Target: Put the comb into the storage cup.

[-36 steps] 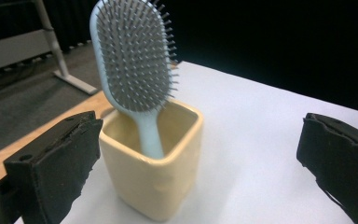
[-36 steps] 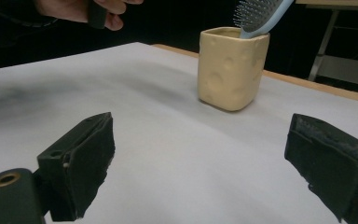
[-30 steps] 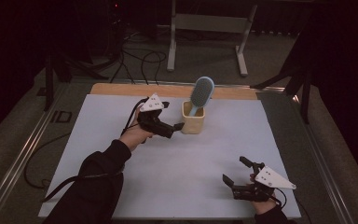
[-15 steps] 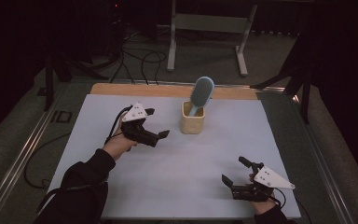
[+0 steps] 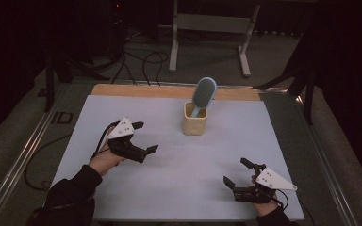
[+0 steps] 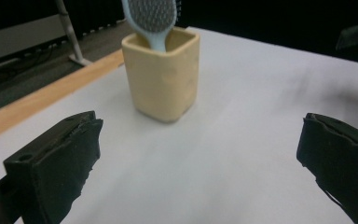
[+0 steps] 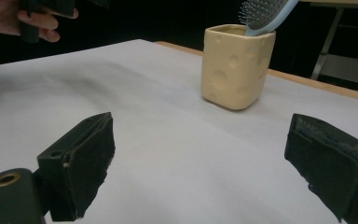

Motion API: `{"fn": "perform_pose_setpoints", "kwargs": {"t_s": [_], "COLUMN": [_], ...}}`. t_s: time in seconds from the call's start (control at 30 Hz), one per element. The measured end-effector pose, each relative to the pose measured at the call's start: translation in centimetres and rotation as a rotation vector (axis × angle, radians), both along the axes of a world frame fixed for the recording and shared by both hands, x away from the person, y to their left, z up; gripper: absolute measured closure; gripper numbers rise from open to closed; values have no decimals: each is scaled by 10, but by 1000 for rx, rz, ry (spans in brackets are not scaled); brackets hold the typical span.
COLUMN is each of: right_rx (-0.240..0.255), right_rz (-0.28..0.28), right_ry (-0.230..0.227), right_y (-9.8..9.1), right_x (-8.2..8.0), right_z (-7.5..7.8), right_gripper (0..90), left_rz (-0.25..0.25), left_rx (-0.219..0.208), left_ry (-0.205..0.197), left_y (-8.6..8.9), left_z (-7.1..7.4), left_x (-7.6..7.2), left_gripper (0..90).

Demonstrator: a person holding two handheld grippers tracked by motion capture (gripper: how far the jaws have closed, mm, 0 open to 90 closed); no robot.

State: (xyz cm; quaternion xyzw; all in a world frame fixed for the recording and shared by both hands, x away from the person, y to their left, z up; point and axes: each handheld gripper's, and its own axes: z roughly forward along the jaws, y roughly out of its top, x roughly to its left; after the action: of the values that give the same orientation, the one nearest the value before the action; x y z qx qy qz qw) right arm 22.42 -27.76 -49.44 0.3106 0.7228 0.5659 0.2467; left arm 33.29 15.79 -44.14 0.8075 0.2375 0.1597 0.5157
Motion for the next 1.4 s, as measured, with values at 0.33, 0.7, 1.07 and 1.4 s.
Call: {"fn": "perform_pose_setpoints", "kwargs": {"t_s": [0.33,0.7,1.07,1.4], "right_rx": [-3,-6,-12,-12], "right_rz": [5,10,13,12], "right_ry": [1,5,4,9], "right_y": [2,5,5,5], "right_x": [1,2,3,2], "right_z": [0,0,-1,-1], "right_gripper": [82,82,82,82], "left_rz": [21,73,131,186], "left_rx": [14,51,85,102], "left_ry": [13,28,65,64], "left_y": [28,57,79,96], "left_z": [-17,-34,-53,-64], "left_x": [-32,-63,-86,-105], "left_gripper": [0,0,0,0]}}
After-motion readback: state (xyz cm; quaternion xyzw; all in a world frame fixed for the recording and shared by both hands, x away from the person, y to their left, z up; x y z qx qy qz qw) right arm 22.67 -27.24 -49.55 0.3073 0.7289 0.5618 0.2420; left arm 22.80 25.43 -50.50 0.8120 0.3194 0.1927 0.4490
